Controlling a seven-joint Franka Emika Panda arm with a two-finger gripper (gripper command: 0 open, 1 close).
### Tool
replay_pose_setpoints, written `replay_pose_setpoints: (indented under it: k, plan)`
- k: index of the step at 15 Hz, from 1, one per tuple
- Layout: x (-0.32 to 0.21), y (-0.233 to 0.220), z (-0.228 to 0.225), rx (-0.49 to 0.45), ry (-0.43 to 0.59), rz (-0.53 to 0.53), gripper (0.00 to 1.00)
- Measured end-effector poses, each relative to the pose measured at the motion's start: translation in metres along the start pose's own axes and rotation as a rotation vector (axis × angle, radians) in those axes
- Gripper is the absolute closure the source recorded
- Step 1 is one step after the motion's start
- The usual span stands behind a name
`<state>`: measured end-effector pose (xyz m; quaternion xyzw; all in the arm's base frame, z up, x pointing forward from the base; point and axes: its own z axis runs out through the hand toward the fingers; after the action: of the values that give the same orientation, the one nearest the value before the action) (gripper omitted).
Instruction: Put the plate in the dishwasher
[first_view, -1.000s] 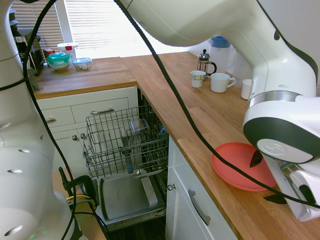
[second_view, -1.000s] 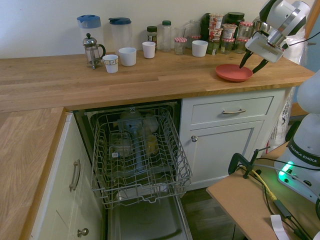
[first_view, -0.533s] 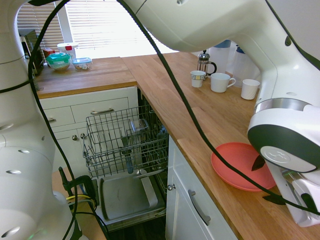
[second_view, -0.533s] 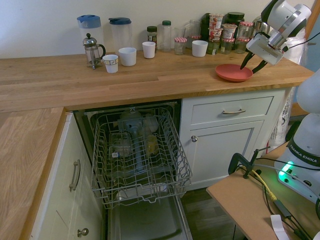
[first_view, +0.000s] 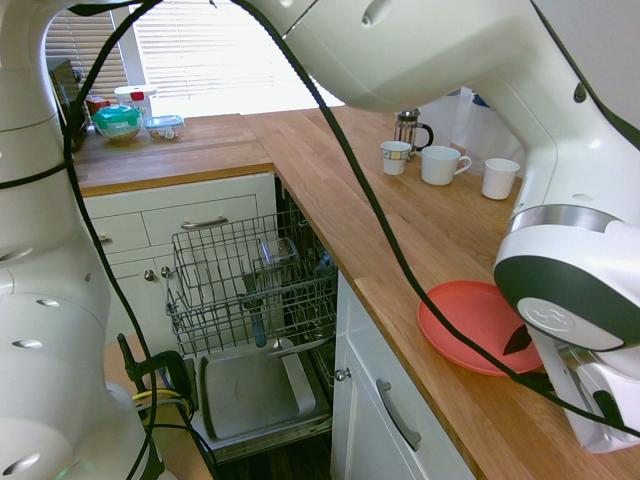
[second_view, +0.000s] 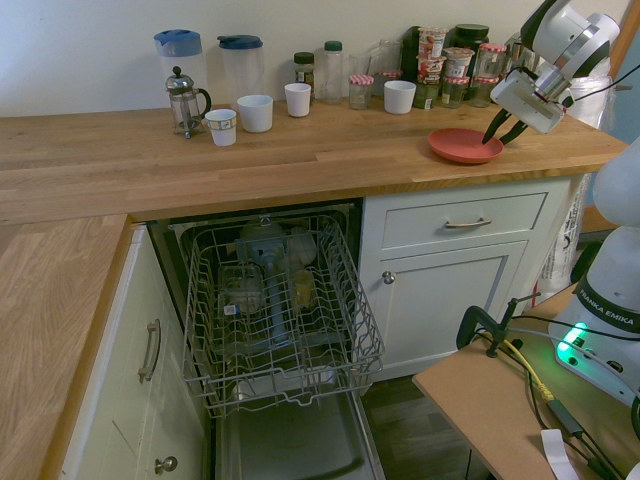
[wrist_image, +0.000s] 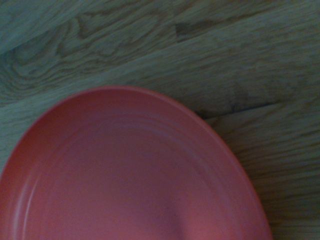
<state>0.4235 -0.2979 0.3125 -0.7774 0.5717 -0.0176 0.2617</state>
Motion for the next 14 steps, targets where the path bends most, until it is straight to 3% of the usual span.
replay_pose_setpoints:
  k: [8,14]
  plan:
    - [-0.005,-0.007,-0.009,0.008,0.014,-0.045,1.00]
    - [-0.066,-0.053,-0.091,-0.003,0.131,-0.136,1.00]
